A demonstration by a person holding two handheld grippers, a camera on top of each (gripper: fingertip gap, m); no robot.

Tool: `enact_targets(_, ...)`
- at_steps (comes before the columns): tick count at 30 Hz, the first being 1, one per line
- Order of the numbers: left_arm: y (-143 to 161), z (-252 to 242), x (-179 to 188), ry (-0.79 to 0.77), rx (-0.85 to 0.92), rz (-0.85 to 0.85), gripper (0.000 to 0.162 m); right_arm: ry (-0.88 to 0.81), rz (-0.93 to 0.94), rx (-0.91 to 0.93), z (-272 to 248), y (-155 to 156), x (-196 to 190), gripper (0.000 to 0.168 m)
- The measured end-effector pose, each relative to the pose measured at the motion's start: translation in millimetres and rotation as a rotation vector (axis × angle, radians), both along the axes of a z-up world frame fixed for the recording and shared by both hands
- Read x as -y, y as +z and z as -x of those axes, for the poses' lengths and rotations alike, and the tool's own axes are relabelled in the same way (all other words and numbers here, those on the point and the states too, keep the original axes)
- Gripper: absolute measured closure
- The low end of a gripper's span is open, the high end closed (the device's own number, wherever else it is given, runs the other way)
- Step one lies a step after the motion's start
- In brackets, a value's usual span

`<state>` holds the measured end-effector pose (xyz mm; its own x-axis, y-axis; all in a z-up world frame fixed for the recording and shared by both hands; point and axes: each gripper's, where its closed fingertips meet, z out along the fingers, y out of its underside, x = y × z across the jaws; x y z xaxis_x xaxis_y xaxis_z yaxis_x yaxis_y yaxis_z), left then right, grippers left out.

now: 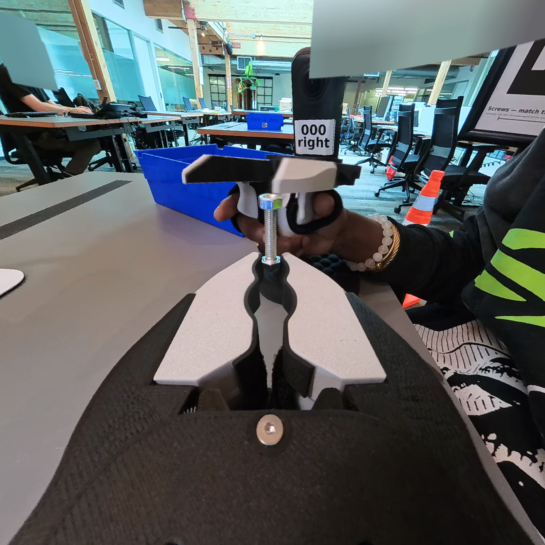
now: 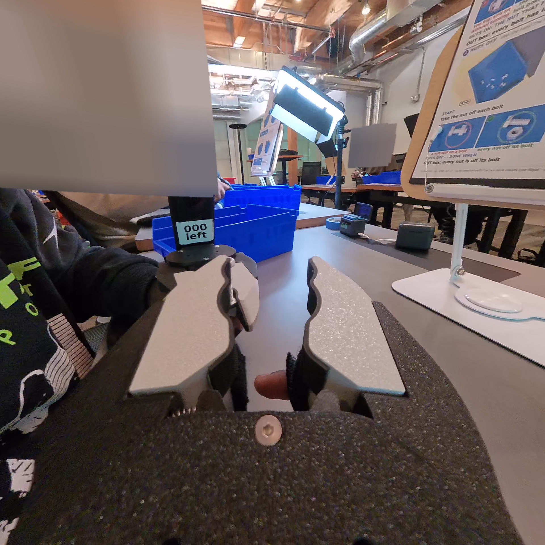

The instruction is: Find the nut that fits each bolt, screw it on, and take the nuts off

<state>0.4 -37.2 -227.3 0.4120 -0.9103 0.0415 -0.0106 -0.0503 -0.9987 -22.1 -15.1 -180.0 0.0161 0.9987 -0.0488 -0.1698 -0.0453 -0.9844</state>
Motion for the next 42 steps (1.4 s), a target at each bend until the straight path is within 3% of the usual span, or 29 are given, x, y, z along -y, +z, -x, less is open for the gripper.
enact_targets(4, 0.0, -0.1, 0.3, -0.001, 0.000, 0.000, 0.152, 0.014, -0.012, 0.029, 4.8, -4.0, 3.8, 0.108)
enact_targets(9, 0.1, 0.3, -0.3, 0.003, 0.001, 0.000, 0.152, -0.011, -0.004, 0.010, 0.0, -1.7, -1.8, 0.123)
enact_targets(15, -0.5, -0.5, 0.3, -0.001, -0.002, 0.001, 0.152, 0.019, -0.010, 0.023, 3.8, -3.4, 4.0, 0.109)
enact_targets(20, -0.2, 0.2, -0.3, 0.004, 0.000, 0.000, 0.152, -0.022, 0.001, 0.015, -0.6, -2.8, -4.3, 0.125)
enact_targets(26, -1.1, -0.9, 0.9, -0.003, -0.008, -0.001, 0.152, 0.025, -0.007, 0.018, 3.7, -2.9, 4.8, 0.109)
enact_targets(32, 0.8, 2.4, -2.0, 0.011, 0.014, 0.012, 0.152, -0.021, -0.003, 0.018, 0.1, -3.2, -3.4, 0.122)
enact_targets(39, 0.1, 1.3, -0.8, 0.007, 0.003, 0.004, 0.152, 0.020, -0.003, 0.011, 1.8, -2.0, 3.6, 0.111)
enact_targets(42, 0.2, 0.9, -0.2, 0.004, 0.003, 0.002, 0.152, -0.005, -0.003, 0.024, 1.5, -3.9, -0.6, 0.114)
